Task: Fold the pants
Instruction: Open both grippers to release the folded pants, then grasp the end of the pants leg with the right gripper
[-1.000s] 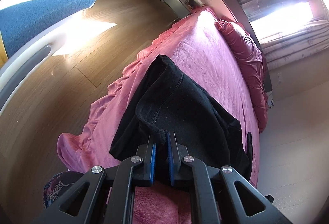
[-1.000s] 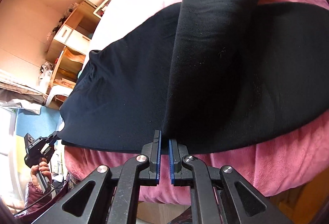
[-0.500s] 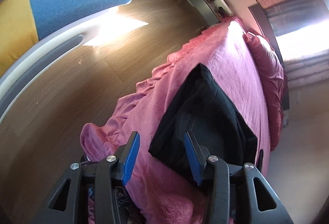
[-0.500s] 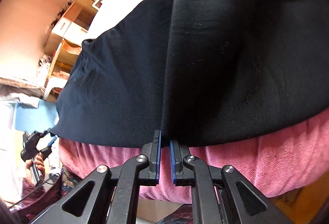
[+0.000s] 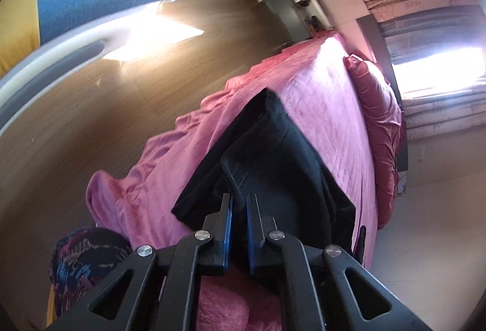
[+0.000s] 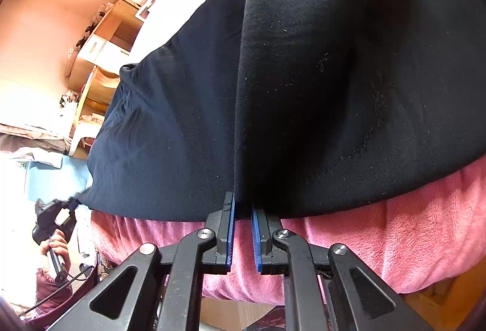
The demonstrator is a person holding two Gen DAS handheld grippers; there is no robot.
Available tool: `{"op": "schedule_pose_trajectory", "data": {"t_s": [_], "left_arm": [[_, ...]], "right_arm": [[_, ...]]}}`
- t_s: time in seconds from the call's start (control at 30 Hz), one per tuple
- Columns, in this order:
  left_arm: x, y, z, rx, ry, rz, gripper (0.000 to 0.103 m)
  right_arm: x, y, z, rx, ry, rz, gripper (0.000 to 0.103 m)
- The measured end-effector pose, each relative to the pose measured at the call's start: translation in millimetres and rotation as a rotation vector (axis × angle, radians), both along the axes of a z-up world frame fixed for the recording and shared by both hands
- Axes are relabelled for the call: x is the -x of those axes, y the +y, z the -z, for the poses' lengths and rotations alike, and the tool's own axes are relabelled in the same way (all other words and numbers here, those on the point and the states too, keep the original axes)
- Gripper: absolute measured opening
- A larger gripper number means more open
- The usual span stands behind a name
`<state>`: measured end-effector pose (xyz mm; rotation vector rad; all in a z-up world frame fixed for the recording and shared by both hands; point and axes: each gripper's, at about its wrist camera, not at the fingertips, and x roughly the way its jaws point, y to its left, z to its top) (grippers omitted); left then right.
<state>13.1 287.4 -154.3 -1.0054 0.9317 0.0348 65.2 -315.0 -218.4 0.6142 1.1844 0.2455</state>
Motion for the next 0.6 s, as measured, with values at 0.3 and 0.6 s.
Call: {"op": "schedule_pose_trajectory", "data": {"t_s": [0.3, 0.6], "left_arm": [[-10.7, -10.8, 14.2, -0.272, 0.216, 0.084, 0.028], [-4.9, -32.4, -48.8, -0.457, 0.014, 0.016, 0.034]], "right_arm": [[5.2, -11.6, -4.1, -0.044, 0.026, -0.024, 0.029], [-20.2, -68.9, -96.5, 0.171, -0.146, 0.051, 0.043]]}}
